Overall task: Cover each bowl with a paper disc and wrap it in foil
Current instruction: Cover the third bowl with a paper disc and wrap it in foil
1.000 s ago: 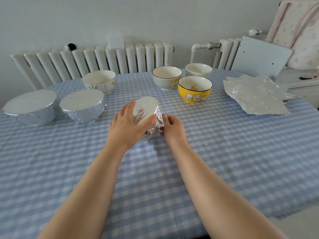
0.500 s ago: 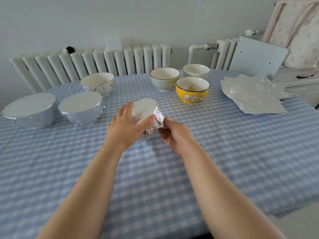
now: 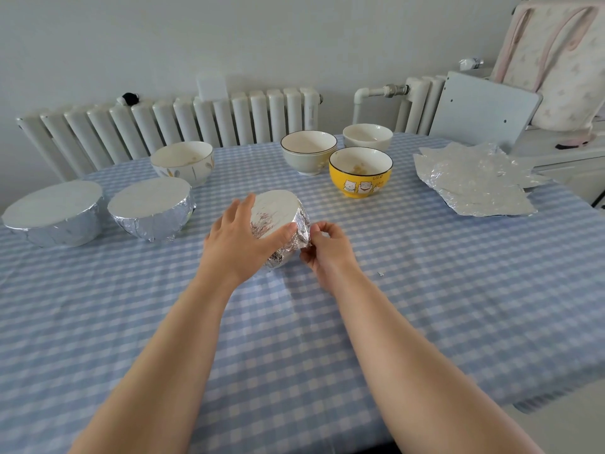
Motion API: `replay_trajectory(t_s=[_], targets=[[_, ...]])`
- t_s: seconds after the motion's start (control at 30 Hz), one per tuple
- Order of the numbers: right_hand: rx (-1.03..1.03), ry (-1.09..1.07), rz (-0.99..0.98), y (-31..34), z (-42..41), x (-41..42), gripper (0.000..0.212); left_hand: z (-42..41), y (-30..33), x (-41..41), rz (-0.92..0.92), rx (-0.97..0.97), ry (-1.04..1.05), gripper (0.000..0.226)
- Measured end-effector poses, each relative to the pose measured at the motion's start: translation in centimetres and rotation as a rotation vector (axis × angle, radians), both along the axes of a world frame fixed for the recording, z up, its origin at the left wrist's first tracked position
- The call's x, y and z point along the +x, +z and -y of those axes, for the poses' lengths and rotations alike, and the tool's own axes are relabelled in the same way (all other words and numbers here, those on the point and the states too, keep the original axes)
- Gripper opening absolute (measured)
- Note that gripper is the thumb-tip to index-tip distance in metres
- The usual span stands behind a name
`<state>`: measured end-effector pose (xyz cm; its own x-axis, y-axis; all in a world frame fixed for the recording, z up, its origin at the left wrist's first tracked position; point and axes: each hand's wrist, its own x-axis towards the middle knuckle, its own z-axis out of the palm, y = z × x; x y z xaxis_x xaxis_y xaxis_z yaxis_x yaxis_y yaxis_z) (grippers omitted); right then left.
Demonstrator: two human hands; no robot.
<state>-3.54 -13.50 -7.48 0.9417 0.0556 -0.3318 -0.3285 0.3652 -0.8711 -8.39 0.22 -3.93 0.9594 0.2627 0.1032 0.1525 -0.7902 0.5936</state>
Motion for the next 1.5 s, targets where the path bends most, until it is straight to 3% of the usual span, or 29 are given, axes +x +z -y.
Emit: replay_trajectory(t_s=[0.17,0.37,0.6,0.73,1.03,1.27,1.37,1.5], targets=[[0.192,0.034,-0.009,0.6,0.4,-0.6,0.015,-0.2,0.0,0.1,-0.005,-0.038,0.002,0.100],[0.271,0.049,0.037,0.5,0.3,-1.4,0.021,-0.5,-0.3,0.1,0.003,-0.050,0.014,0.099],[0.179,-0.012,0.081,0.0,-0.2,-1.4,0.004,-0.2,-0.3,0.2,0.010,-0.017,0.012,0.097],[0.015,-0.059,0.107,-0.6,-0.5,-1.3,0.011,-0.1,-0.4,0.3,0.008,-0.004,0.012,0.099],[-0.070,-0.064,0.066,-0.6,-1.0,-1.3,0.025,0.3,-0.3,0.0,0.008,0.009,0.026,0.099],[-0.051,-0.023,0.043,-0.4,-1.3,-0.8,0.033,0.0,-0.3,0.1,-0.004,0.002,0.016,0.099],[-0.060,-0.010,0.038,-0.2,-1.7,-0.6,0.023,-0.4,-0.5,0.1,-0.001,-0.055,0.027,0.097],[0.143,0.045,-0.045,0.1,-1.5,-0.6,0.028,-0.6,-0.6,0.1,0.026,-0.107,0.036,0.093]])
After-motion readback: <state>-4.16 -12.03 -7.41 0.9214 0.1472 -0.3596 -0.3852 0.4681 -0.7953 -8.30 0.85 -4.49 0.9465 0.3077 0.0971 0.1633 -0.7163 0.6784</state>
